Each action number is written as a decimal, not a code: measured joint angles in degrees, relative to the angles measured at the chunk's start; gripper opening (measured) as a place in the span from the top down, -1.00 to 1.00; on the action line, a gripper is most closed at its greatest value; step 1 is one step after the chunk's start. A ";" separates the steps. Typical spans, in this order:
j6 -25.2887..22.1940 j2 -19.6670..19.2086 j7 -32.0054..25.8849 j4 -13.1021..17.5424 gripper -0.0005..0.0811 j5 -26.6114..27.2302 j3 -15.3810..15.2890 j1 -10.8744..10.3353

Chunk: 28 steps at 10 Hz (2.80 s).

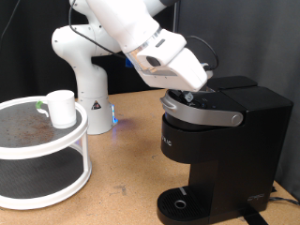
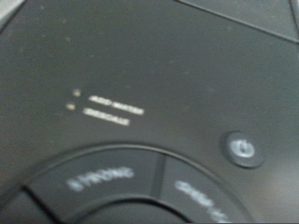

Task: Make a cup of coffee with the keurig machine

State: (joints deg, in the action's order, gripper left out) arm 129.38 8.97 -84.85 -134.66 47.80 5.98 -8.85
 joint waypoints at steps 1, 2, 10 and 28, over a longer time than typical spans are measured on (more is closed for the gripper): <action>2.69 0.60 -4.12 -1.28 0.99 3.18 -0.05 -0.32; 4.48 1.29 -8.02 -2.46 0.99 5.75 -0.06 -0.54; 5.42 4.98 -14.57 -6.67 0.99 8.08 0.13 -0.60; -10.87 14.99 6.58 -11.72 0.99 7.55 7.07 3.67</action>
State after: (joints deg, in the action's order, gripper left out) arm 118.51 23.95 -78.27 -146.38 55.35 13.05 -5.18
